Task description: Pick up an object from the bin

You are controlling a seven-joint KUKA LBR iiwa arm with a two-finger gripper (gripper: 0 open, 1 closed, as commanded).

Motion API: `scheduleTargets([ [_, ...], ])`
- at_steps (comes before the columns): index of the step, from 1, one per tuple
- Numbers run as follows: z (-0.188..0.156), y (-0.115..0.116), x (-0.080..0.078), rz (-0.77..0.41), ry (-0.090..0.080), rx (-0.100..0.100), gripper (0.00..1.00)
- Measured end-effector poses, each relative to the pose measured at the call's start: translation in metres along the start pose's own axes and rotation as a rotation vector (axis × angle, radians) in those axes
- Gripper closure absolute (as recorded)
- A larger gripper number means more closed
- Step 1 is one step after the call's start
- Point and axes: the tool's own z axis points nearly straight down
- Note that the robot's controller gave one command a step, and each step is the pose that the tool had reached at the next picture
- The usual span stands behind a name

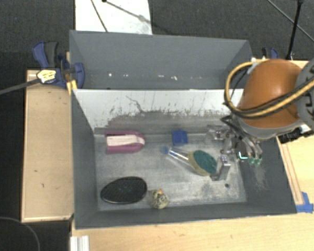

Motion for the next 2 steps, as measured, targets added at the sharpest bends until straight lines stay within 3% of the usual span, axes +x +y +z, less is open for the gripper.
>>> scheduleTargets([
  [1,0.0947,-0.0173,-0.0122,0.358,-0.002,0.000,0.00],
  [2,0.0924,-0.0171,-0.0135,0.354,-0.007,-0.001,1.00],
])
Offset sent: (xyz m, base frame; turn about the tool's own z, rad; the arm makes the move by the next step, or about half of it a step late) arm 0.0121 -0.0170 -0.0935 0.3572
